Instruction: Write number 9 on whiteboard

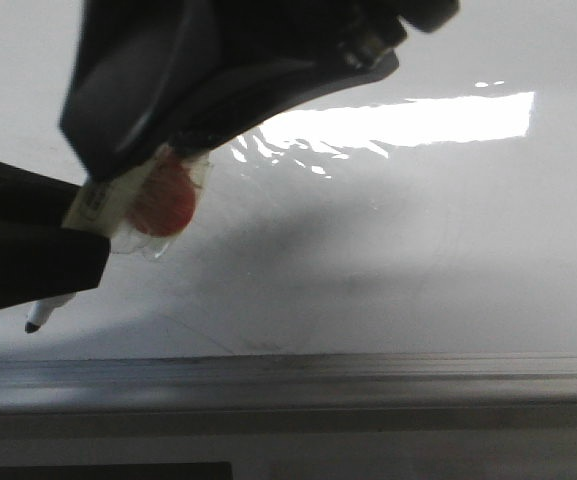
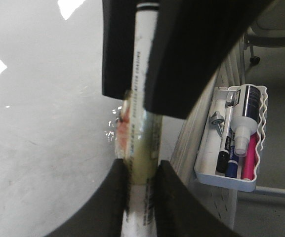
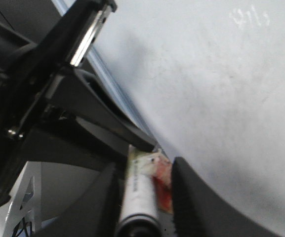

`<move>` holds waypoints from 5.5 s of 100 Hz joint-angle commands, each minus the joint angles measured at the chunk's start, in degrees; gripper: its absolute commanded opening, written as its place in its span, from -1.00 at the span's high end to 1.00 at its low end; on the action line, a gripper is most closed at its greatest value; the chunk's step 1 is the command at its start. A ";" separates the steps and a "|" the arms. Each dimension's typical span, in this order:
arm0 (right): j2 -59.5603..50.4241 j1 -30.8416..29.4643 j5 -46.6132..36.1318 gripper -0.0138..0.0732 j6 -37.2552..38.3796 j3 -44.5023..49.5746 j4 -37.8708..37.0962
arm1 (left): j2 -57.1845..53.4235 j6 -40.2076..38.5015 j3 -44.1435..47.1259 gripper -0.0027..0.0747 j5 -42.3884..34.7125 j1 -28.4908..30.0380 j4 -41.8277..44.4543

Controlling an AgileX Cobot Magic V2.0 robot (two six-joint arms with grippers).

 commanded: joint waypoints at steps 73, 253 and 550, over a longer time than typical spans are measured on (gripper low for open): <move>-6.04 -9.27 1.97 0.80 -0.04 -8.24 -0.46 | -19.06 -2.23 -1.59 0.25 10.41 -0.15 -17.42; -1.39 -5.69 7.50 0.80 2.89 -8.80 7.45 | -13.53 -3.01 -1.59 0.25 7.43 -7.62 -15.43; -71.24 -4.33 -28.39 0.83 1.68 43.49 -4.94 | -41.20 0.00 8.97 0.98 10.23 -8.06 -36.41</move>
